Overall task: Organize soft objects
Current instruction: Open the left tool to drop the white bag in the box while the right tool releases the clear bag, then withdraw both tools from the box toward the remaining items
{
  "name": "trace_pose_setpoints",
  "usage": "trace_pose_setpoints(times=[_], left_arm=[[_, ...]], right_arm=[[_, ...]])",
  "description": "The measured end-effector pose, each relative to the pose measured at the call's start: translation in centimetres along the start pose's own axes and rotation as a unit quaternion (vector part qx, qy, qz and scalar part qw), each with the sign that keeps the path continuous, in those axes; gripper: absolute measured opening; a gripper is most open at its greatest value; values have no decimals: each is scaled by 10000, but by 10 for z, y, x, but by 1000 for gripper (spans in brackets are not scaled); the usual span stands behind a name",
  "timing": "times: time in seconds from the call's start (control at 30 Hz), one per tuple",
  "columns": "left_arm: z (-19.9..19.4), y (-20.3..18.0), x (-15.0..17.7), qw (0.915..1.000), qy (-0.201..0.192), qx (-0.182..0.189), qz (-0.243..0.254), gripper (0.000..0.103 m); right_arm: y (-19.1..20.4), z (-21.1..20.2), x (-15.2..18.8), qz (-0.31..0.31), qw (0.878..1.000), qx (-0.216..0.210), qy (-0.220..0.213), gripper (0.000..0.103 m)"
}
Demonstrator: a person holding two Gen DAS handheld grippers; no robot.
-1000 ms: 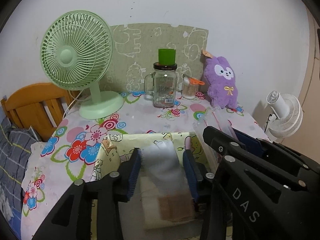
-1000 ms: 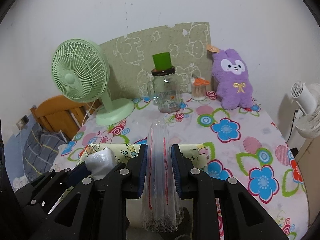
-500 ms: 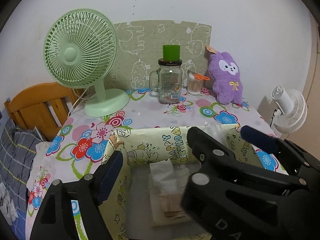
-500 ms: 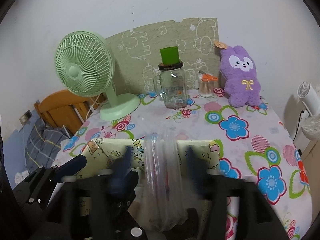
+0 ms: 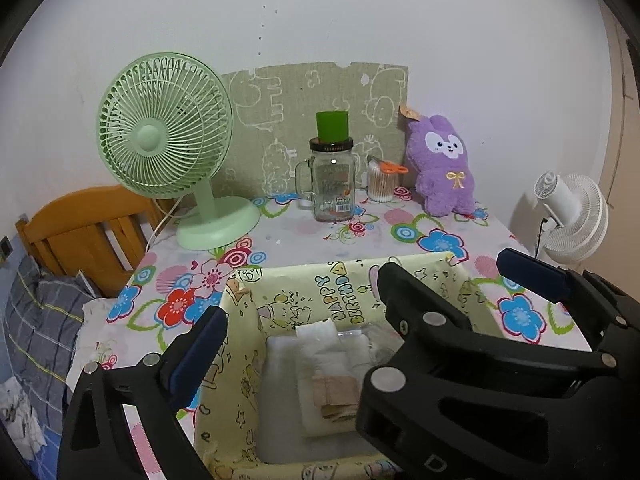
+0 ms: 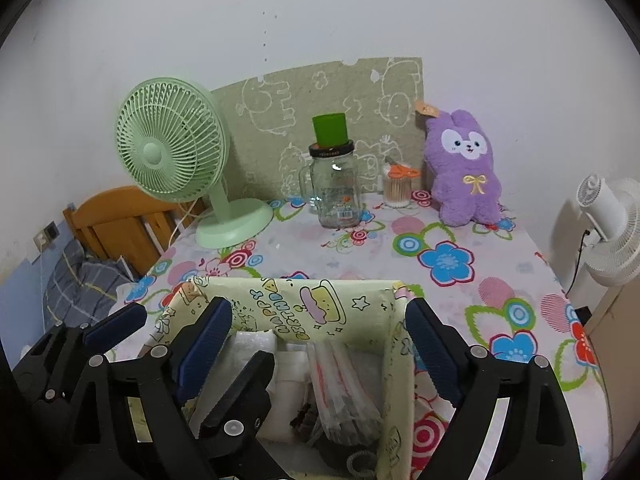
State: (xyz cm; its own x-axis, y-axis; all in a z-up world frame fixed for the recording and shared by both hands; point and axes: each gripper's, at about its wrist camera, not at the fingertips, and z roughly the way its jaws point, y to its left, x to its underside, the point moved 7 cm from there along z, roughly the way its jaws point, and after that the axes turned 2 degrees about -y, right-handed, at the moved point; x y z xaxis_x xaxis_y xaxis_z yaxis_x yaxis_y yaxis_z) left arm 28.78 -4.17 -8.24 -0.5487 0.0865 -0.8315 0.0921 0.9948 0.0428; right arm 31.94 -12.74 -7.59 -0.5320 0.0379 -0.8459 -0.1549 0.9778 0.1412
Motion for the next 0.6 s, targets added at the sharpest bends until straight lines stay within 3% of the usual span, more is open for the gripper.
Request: trace_pose_setpoints(times=[0.6], left_arm=[[-66,-10,-1,9993,-361,-17,60,101]], right_arm=[[6,-73,-3,-171,9993,165,-274,94]])
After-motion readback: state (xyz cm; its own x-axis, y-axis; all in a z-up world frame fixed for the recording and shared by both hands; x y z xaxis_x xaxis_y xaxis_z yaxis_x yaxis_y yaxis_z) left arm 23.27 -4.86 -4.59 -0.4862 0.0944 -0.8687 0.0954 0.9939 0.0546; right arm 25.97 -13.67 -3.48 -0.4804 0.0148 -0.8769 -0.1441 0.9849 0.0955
